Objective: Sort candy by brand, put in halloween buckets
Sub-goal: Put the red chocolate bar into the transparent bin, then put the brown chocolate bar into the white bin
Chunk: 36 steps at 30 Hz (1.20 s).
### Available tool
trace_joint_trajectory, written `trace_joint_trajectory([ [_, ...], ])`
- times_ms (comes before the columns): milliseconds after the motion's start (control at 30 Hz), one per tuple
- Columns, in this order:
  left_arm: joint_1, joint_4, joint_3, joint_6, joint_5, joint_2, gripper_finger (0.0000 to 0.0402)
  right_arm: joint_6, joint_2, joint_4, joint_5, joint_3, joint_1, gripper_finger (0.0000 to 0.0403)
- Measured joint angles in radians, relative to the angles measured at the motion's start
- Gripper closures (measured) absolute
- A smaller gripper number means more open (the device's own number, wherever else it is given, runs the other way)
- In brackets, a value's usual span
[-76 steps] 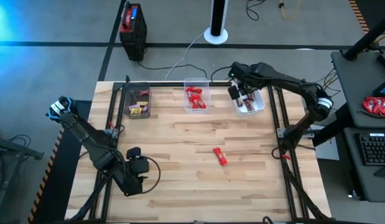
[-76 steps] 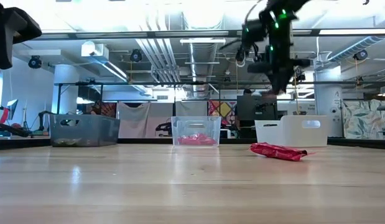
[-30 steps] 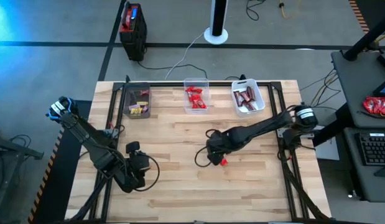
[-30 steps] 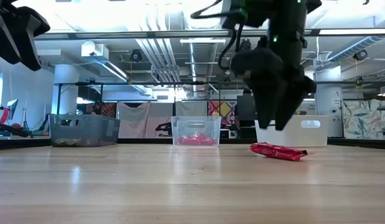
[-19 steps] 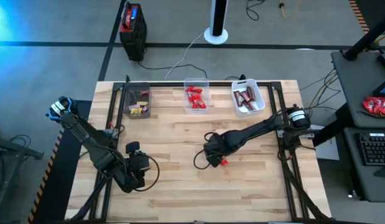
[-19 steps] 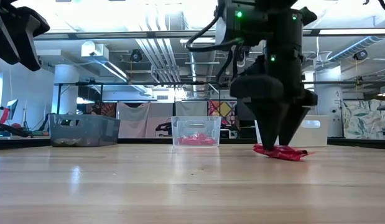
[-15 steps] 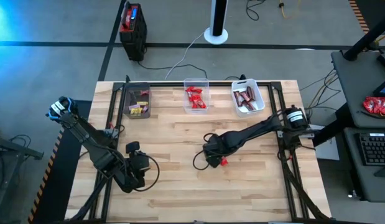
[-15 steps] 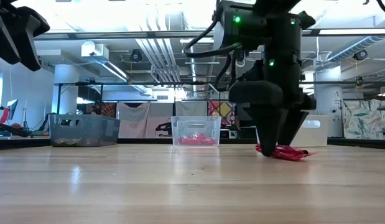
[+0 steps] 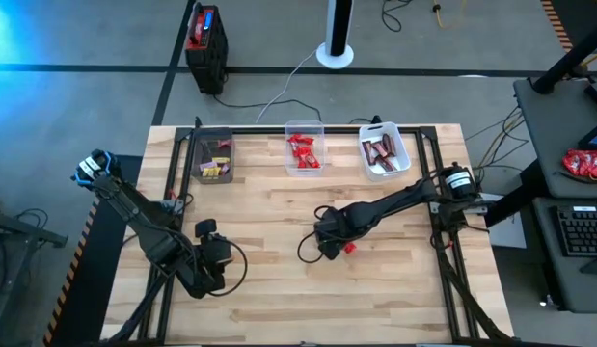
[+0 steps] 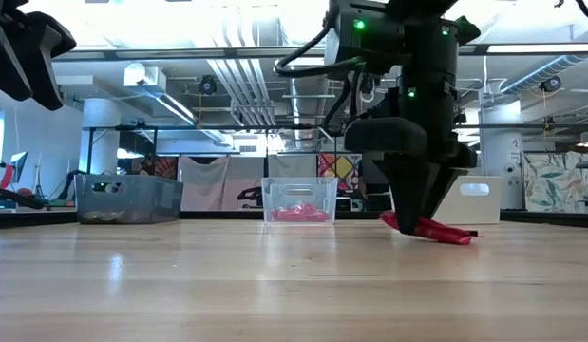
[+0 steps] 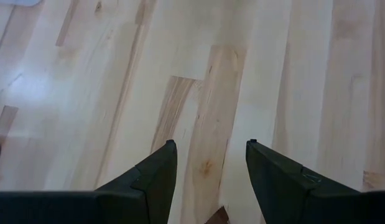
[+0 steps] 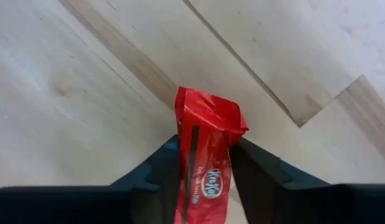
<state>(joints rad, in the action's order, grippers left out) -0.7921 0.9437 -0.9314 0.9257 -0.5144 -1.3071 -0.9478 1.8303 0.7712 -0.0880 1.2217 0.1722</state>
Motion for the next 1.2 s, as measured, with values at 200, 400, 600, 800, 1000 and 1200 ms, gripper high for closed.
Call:
trace_joint_trajectory([
  [200, 0.000, 0.000, 0.005, 0.000, -0.003, 0.000, 0.0226, 0.047, -0.026, 0.003, -0.024, 0.011, -0.001, 0.0340],
  [400, 0.000, 0.000, 0.003, -0.003, -0.053, 0.000, 0.0226, 0.178, -0.074, -0.007, -0.127, 0.103, -0.058, 0.0357],
  [600, 0.000, 0.001, 0.002, -0.017, -0.038, 0.000, 0.0226, 0.417, -0.095, -0.121, -0.202, 0.232, -0.201, 0.0355],
  [800, 0.000, 0.011, 0.002, -0.006, 0.137, 0.000, 0.0226, 0.633, -0.095, -0.395, -0.204, 0.281, -0.374, 0.0356],
  [1000, -0.001, 0.054, 0.005, 0.030, 0.196, 0.000, 0.0226, 0.594, -0.065, -0.447, -0.068, 0.278, -0.547, 0.0301],
  [1200, -0.001, 0.060, 0.009, 0.038, 0.203, 0.000, 0.0226, 0.575, -0.028, -0.453, -0.007, 0.276, -0.629, 0.0220],
])
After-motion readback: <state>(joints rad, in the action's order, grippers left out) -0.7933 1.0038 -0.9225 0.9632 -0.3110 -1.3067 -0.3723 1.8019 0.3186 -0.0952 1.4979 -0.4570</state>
